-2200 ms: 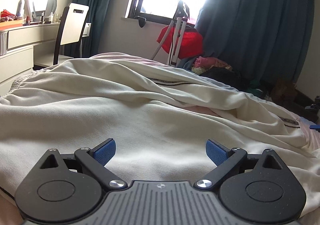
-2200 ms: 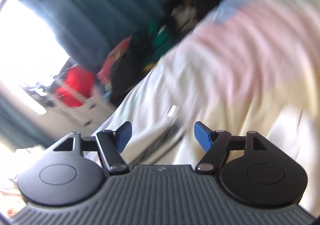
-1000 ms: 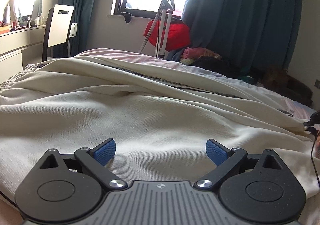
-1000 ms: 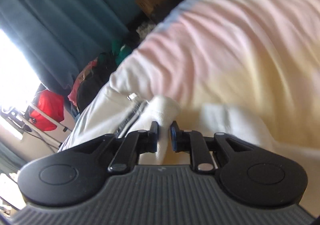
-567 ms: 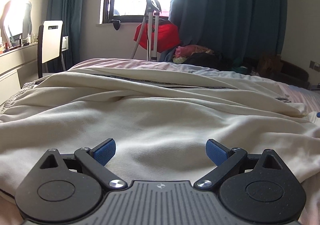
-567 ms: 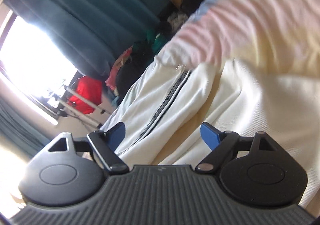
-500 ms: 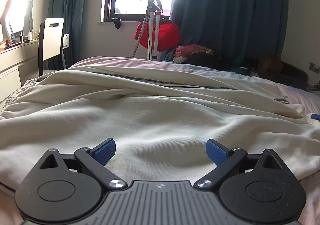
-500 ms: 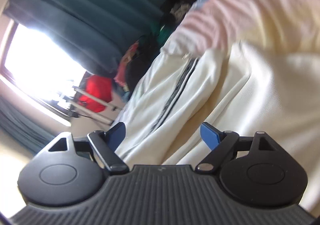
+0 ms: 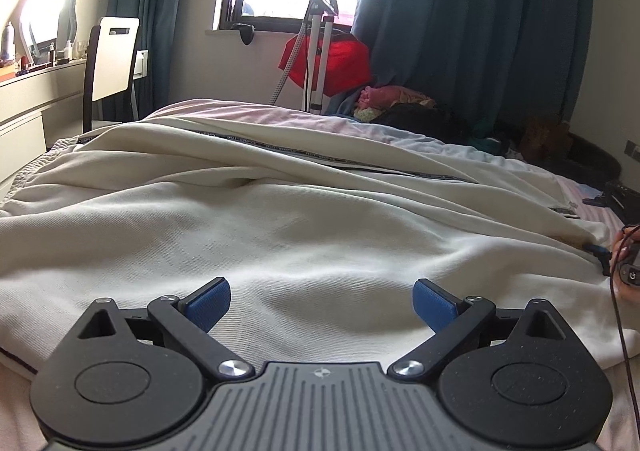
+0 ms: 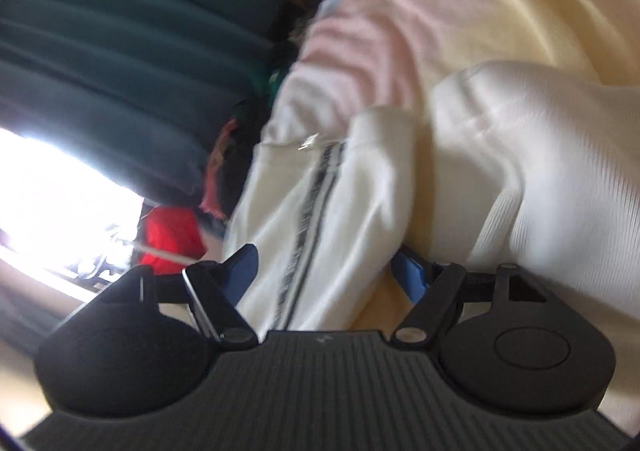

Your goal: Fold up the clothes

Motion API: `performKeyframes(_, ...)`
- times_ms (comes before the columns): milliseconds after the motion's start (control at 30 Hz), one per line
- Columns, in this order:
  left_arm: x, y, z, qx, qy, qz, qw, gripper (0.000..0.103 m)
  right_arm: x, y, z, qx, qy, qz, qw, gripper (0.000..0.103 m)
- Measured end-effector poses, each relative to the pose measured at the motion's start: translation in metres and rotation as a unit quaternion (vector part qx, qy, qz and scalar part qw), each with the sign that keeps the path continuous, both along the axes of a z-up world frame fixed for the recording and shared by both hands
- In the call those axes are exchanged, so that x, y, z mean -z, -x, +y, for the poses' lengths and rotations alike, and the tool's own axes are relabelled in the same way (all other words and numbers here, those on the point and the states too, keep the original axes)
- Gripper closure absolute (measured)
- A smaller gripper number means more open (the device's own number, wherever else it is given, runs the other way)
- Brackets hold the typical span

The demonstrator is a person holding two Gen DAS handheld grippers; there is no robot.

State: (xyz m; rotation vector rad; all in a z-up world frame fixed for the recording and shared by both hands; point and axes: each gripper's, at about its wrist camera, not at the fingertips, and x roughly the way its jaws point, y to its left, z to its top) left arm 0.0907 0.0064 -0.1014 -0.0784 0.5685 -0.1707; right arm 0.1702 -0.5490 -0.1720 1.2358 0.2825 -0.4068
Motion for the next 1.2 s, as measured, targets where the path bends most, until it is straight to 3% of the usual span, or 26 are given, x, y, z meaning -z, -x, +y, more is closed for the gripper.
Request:
performKeyframes(133,0.003,-0.008,0.001,-0.007,0.015,0.007,0.9998,0.004,-0.001,-0.016,0.006,0.004,0.073,0.021,0.997,0.036)
performKeyframes(167,0.003,-0.008,0.002,-0.008,0.016,0.007,0.9998,0.004,-0.002,-0.021,0.008,0.003,0.081,0.02,0.996,0.041)
performKeyframes(200,0.002,-0.008,0.002,-0.009,0.017,0.006,0.9998,0.004,-0.002,-0.021,0.006,0.007,0.085,0.022,0.996,0.073)
performKeyframes(233,0.002,-0.008,0.003,-0.01,0.018,0.006,0.9998,0.004,-0.003,-0.021,0.005,0.011,0.088,0.024,0.996,0.095)
performKeyframes(367,0.0,-0.008,0.005,-0.015,0.022,0.003,0.9996,0.004,-0.004,-0.01,-0.004,0.034,0.081,0.005,0.996,0.095)
performKeyframes(467,-0.001,-0.008,0.007,-0.018,0.025,0.002,0.9995,0.004,-0.021,-0.002,-0.005,0.047,0.125,0.0,0.991,0.097)
performKeyframes(700,-0.02,0.006,0.015,-0.02,0.05,-0.013,0.9985,0.004,-0.028,0.043,-0.004,0.055,0.186,0.053,0.98,0.097)
performKeyframes(800,-0.027,0.011,0.018,-0.017,0.061,-0.016,0.9979,0.004,-0.013,0.059,-0.017,0.049,0.156,0.067,0.984,0.096)
performKeyframes(967,-0.028,0.011,0.014,-0.01,0.057,-0.015,0.9982,0.004,-0.028,0.073,-0.01,0.01,0.165,0.074,0.983,0.09)
performKeyframes(1033,-0.03,0.012,0.012,-0.009,0.052,-0.02,0.9984,0.004,-0.04,0.083,-0.002,-0.003,0.175,0.07,0.982,0.064)
performKeyframes(1067,-0.03,0.014,0.012,-0.009,0.049,-0.022,0.9985,0.004,-0.045,0.092,0.004,-0.004,0.181,0.061,0.982,0.034)
performKeyframes(1100,-0.031,0.015,0.011,-0.008,0.045,-0.025,0.9986,0.004,-0.051,0.101,0.01,-0.002,0.187,0.05,0.981,0.014)
performKeyframes(1200,-0.034,0.018,0.012,-0.004,0.044,-0.028,0.9986,0.004,-0.069,0.13,0.029,0.011,0.201,0.056,0.978,0.016)
